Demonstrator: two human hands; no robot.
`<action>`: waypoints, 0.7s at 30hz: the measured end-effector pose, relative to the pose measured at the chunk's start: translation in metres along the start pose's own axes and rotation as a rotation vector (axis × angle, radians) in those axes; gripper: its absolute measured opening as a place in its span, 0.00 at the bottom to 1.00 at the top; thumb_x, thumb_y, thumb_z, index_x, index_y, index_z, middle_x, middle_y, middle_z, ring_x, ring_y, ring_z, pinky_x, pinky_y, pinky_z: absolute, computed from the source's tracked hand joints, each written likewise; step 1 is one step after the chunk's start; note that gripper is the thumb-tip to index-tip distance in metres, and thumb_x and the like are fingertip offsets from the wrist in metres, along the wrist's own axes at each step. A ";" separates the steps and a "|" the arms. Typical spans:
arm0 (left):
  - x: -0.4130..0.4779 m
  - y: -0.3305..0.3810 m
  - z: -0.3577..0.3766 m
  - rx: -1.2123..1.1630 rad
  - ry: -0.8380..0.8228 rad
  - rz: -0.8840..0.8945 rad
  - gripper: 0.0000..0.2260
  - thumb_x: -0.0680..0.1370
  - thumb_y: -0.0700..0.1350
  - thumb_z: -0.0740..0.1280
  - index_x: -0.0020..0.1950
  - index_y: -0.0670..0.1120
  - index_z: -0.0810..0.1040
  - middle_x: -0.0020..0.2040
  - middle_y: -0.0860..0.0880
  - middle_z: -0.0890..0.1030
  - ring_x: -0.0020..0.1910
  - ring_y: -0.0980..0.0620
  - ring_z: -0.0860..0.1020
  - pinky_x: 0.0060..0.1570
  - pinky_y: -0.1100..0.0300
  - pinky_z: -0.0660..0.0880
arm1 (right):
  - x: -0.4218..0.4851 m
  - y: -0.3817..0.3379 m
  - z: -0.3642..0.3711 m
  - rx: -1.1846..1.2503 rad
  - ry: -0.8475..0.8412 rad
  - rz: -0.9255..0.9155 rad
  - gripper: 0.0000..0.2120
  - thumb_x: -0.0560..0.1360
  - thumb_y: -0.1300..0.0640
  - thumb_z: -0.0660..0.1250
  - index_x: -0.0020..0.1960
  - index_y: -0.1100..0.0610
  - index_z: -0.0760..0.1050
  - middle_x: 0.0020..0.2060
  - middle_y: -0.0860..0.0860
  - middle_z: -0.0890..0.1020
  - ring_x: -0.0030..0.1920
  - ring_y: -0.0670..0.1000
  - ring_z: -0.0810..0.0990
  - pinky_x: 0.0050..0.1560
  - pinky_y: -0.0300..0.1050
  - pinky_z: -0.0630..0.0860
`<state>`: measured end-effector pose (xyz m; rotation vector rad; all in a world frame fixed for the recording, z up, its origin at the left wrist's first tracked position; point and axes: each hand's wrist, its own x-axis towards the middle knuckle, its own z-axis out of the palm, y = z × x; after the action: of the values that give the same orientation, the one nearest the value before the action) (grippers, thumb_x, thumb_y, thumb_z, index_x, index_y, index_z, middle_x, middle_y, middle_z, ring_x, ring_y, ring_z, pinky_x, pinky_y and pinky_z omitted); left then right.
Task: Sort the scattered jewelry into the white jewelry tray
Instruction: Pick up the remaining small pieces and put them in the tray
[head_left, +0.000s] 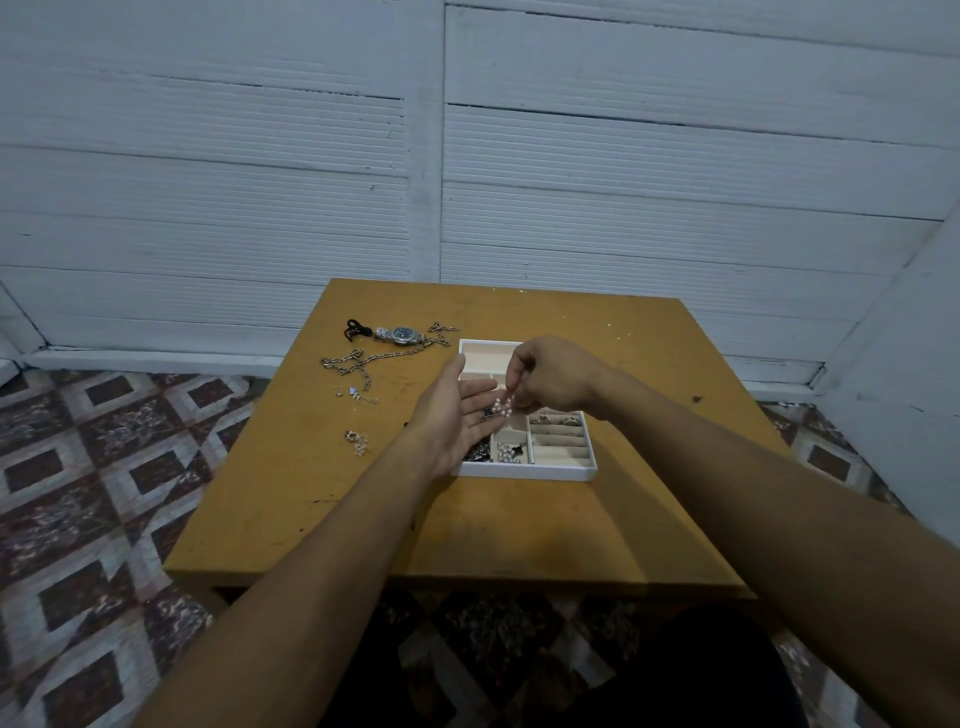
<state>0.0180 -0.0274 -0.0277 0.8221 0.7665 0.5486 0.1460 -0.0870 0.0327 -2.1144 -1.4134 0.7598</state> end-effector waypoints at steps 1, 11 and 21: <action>-0.001 0.001 0.000 -0.002 -0.004 -0.003 0.27 0.82 0.58 0.54 0.64 0.35 0.72 0.58 0.38 0.79 0.56 0.43 0.80 0.59 0.50 0.77 | 0.001 0.001 0.001 0.000 0.016 -0.001 0.11 0.70 0.73 0.68 0.38 0.59 0.75 0.35 0.55 0.80 0.44 0.59 0.84 0.51 0.56 0.81; -0.001 0.003 -0.005 -0.126 -0.074 -0.102 0.31 0.82 0.60 0.53 0.68 0.34 0.69 0.60 0.36 0.79 0.57 0.40 0.80 0.58 0.49 0.77 | 0.007 -0.005 0.008 -0.006 0.091 -0.038 0.10 0.68 0.71 0.70 0.40 0.57 0.78 0.32 0.51 0.80 0.35 0.51 0.81 0.48 0.53 0.82; -0.004 0.008 -0.009 -0.139 -0.088 -0.126 0.31 0.82 0.59 0.53 0.69 0.33 0.69 0.63 0.34 0.77 0.55 0.40 0.80 0.51 0.50 0.79 | 0.004 0.000 0.004 0.005 0.094 -0.041 0.08 0.69 0.69 0.72 0.40 0.57 0.79 0.33 0.50 0.80 0.35 0.49 0.78 0.43 0.49 0.78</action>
<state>0.0076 -0.0214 -0.0241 0.6605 0.6861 0.4450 0.1445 -0.0827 0.0288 -2.0826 -1.3993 0.6394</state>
